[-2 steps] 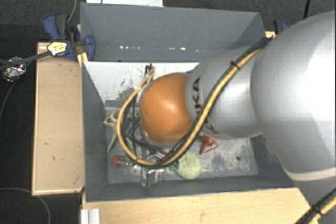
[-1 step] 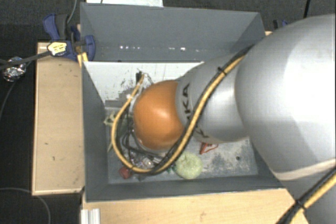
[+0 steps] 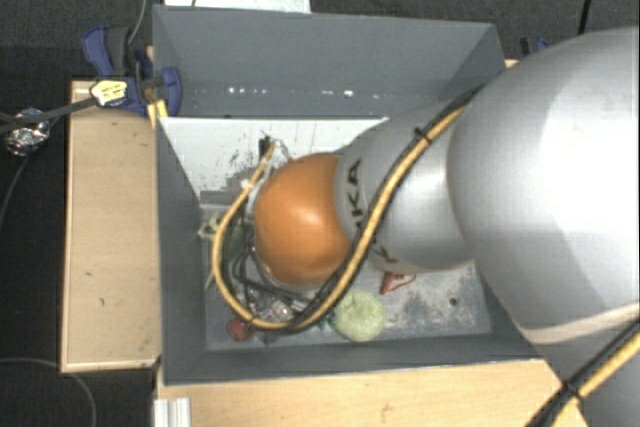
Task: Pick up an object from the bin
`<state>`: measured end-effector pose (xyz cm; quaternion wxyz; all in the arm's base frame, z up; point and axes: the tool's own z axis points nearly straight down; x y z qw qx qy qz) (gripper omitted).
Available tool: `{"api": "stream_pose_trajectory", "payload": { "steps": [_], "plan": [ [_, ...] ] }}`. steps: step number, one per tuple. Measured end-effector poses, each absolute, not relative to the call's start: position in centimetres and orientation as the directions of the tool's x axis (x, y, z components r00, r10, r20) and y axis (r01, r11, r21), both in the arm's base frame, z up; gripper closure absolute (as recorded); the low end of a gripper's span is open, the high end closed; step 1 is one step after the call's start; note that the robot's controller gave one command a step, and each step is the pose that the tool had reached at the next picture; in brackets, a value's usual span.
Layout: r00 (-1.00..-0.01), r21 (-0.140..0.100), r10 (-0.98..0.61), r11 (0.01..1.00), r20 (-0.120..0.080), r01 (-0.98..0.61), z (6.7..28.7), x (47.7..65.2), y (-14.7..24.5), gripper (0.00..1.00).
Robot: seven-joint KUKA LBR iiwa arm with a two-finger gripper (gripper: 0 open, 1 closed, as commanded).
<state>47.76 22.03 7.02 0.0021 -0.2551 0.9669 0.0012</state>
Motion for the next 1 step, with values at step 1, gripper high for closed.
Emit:
{"api": "stream_pose_trajectory", "payload": {
  "steps": [1],
  "plan": [
    [-0.870, 0.002, -0.492, 0.870, -0.003, -0.492, 7.51, 47.64, 21.98, 1.00]
  ]
}}
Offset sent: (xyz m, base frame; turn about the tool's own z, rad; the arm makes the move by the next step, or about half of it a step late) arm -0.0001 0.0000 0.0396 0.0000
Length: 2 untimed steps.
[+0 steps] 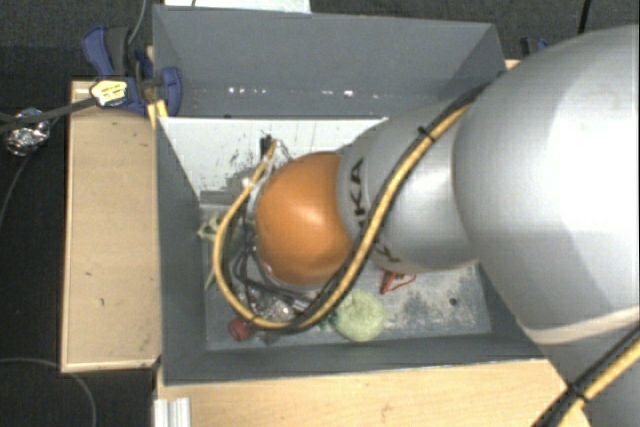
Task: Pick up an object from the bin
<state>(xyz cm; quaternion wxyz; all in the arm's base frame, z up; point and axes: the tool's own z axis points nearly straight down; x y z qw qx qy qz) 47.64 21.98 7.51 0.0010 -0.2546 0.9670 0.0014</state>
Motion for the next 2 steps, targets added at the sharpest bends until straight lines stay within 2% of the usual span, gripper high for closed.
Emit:
{"api": "stream_pose_trajectory", "payload": {
  "steps": [2],
  "plan": [
    [-0.872, 0.001, -0.490, 0.872, -0.009, -0.490, 10.09, 47.79, 22.05, 1.00]
  ]
}}
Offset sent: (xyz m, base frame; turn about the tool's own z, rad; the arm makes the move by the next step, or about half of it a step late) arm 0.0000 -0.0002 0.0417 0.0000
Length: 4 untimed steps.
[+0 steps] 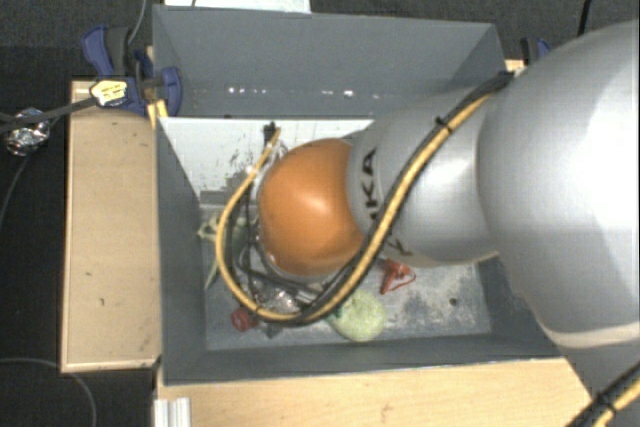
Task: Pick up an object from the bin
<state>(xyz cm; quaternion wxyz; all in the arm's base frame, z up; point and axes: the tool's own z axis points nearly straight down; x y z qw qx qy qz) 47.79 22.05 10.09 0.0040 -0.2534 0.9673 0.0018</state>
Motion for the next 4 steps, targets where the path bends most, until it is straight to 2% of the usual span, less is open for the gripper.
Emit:
{"api": "stream_pose_trajectory", "payload": {
  "steps": [3, 4],
  "plan": [
    [-0.873, 0.002, -0.487, 0.873, -0.003, -0.487, 13.0, 47.7, 22.0, 1.00],
    [-0.874, 0.002, -0.487, 0.874, -0.004, -0.487, 14.8, 47.7, 22.0, 1.00]
  ]
}}
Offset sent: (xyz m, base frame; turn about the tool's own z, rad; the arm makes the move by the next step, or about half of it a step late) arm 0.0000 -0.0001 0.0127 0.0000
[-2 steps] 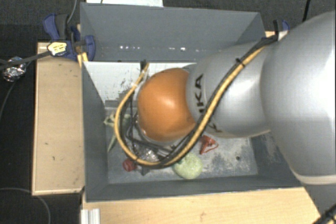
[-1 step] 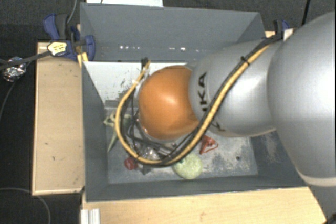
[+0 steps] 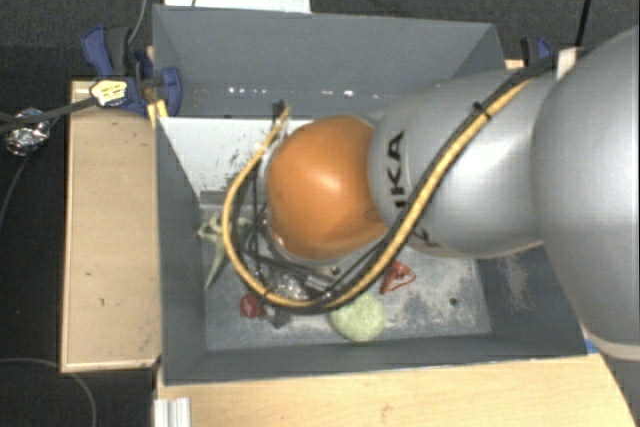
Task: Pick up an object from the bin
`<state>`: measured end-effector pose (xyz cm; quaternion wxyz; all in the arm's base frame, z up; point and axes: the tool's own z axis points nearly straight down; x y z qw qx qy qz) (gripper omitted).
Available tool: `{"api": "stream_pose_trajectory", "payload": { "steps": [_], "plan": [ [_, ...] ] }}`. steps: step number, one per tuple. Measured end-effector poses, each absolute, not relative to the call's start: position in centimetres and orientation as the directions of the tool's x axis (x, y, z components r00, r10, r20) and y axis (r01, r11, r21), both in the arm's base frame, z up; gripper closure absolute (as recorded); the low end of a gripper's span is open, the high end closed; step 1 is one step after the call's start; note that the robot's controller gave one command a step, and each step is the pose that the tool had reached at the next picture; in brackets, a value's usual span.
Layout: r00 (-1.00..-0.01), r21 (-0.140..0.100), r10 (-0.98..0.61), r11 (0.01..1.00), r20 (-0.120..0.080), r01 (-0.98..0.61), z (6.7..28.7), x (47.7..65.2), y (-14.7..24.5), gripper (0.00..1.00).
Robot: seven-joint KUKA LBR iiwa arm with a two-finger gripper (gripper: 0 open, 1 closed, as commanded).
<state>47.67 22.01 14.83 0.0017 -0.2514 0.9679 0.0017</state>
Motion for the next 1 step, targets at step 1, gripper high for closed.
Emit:
{"api": "stream_pose_trajectory", "payload": {
  "steps": [1],
  "plan": [
    [-0.874, 0.002, -0.485, 0.875, -0.007, -0.485, 16.21, 47.74, 22.03, 1.00]
  ]
}}
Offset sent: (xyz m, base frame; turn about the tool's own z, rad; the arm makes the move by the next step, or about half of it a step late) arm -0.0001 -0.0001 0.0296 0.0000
